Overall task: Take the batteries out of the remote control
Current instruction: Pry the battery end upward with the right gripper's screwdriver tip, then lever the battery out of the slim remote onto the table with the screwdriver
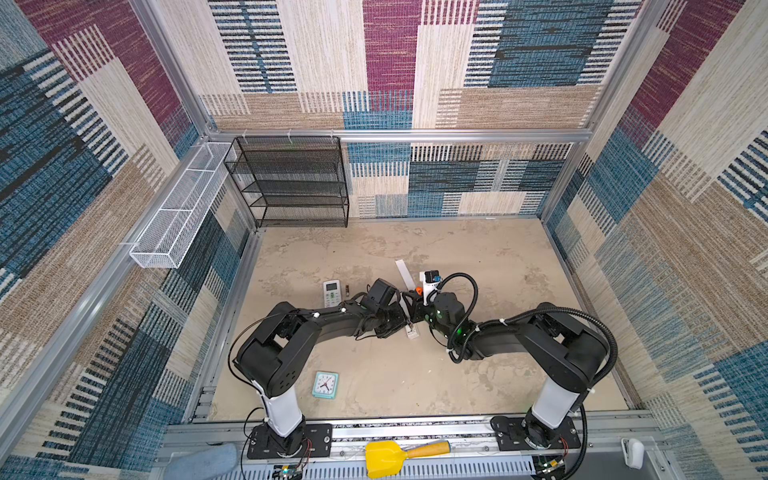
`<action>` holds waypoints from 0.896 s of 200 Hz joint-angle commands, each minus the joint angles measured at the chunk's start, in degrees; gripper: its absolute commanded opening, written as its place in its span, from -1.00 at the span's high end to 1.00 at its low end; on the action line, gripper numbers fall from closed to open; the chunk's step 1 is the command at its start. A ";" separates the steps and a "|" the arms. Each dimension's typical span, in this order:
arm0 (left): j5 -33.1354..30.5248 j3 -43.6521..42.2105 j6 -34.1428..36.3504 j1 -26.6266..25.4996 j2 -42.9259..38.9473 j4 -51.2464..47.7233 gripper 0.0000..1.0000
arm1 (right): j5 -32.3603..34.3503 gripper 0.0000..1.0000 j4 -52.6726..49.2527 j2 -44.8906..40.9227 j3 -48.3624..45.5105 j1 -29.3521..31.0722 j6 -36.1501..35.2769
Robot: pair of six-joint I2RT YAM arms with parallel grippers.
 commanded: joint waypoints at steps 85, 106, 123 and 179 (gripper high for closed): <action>-0.57 -0.70 1.75 0.82 -3.44 1.69 0.51 | 0.72 1.00 -8.39 -1.64 2.64 -0.02 -2.21; -0.65 -1.52 2.05 1.15 -4.67 1.85 0.51 | 0.61 1.00 -9.89 -3.19 3.57 -0.11 -2.95; -0.61 -2.06 2.39 1.26 -5.68 1.79 0.51 | 0.19 1.00 -11.14 -4.24 4.47 -0.11 -3.25; 1.17 -6.09 2.67 1.06 -7.55 2.63 0.65 | 0.16 1.00 -13.23 -5.00 6.27 -0.80 -3.83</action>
